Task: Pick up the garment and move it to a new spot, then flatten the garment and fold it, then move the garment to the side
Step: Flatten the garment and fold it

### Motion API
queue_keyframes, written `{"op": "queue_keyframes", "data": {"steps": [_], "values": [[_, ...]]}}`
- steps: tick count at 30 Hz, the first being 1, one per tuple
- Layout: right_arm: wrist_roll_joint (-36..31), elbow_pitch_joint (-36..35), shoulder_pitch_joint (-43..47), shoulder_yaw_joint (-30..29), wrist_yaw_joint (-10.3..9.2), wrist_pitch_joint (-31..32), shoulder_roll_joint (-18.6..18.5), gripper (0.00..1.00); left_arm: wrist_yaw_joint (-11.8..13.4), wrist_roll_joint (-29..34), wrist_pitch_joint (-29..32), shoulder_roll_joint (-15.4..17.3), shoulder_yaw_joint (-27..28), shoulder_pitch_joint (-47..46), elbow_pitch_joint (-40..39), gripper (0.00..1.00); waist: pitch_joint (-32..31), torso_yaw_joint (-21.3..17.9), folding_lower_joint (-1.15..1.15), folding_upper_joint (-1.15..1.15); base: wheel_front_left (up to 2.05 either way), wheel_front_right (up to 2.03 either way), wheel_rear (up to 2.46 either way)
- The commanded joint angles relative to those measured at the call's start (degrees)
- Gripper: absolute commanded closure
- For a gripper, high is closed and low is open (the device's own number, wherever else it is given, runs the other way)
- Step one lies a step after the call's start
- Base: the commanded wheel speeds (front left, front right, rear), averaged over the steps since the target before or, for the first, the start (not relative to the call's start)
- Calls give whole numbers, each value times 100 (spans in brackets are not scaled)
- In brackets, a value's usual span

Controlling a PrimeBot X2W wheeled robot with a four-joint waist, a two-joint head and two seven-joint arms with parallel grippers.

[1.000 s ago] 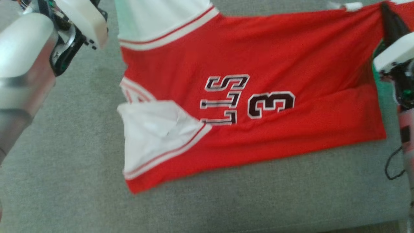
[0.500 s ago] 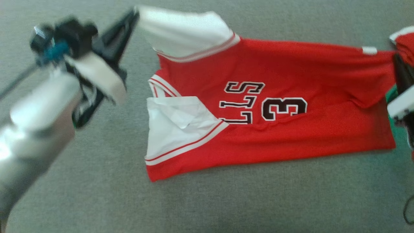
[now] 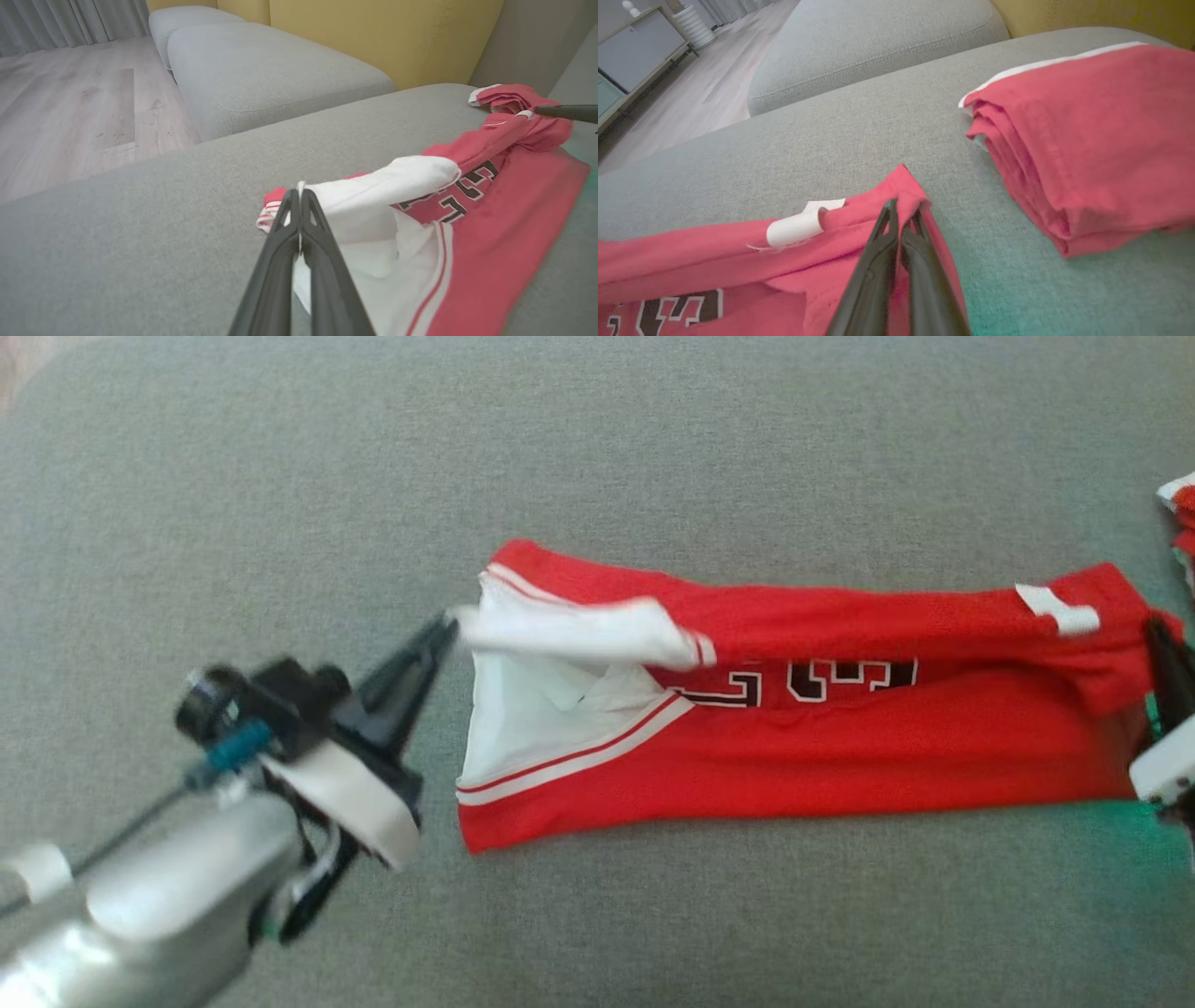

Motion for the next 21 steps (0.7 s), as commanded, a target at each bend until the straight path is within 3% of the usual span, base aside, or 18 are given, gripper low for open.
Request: {"op": "queue_keyframes", "data": {"steps": [1, 8, 9, 11, 12, 13, 14, 15, 16, 17, 19, 21], "values": [[-44, -240, 80, -2, -5, 5, -122, 100, 97, 26, -86, 278, 205, -66, -171, 100, -2, 10, 1, 0, 0, 0, 0], [-116, -461, 569, -282, -5, 139, 52, 100, 419, 27, -98, 201, 116, 570, -475, 100, -24, 7, 1, 0, 0, 0, 0], [-133, -487, 621, -295, -5, 171, 86, 93, 442, 30, -101, 177, 117, 635, -468, 100, -29, 0, 1, 0, 0, 0, 0], [-152, -548, 697, -304, -5, 222, 160, 67, 476, 13, -107, 123, 138, 759, -420, 100, -39, -22, 1, 0, 0, 0, 0], [-163, -572, 725, -317, -5, 239, 197, 23, 490, 21, -109, 89, 148, 811, -392, 100, -52, -34, 1, 0, 0, 0, 0], [-190, -583, 743, -370, -5, 229, 239, 0, 495, 8, -112, 45, 170, 869, -370, 100, -68, -46, 1, 0, 0, 0, 0], [-226, -595, 763, -410, -5, 208, 273, 0, 502, 15, -114, 4, 191, 919, -344, 100, -87, -56, 1, 0, 0, 0, 0], [-264, -606, 786, -432, -5, 181, 302, 0, 518, 30, -115, -41, 215, 972, -311, 90, -121, -70, 1, 0, 0, 0, 0], [-303, -622, 819, -463, -5, 145, 339, 0, 541, 34, -117, -89, 245, 1035, -280, 60, -157, -84, 1, 0, 0, 0, 0], [-349, -645, 858, -491, -5, 110, 384, 0, 599, 36, -118, -156, 339, 1105, -263, 1, -201, -98, 1, 0, 0, 0, 0], [-465, -707, 957, -514, -5, 41, 461, 0, 734, 118, -119, -293, 584, 1273, -254, 0, -283, -128, 1, 0, 0, 0, 0], [-554, -765, 1049, -530, -5, -59, 564, 0, 1020, 255, -120, -433, 890, 1493, -188, 0, -385, -162, 1, 0, 0, 0, 0]]}}
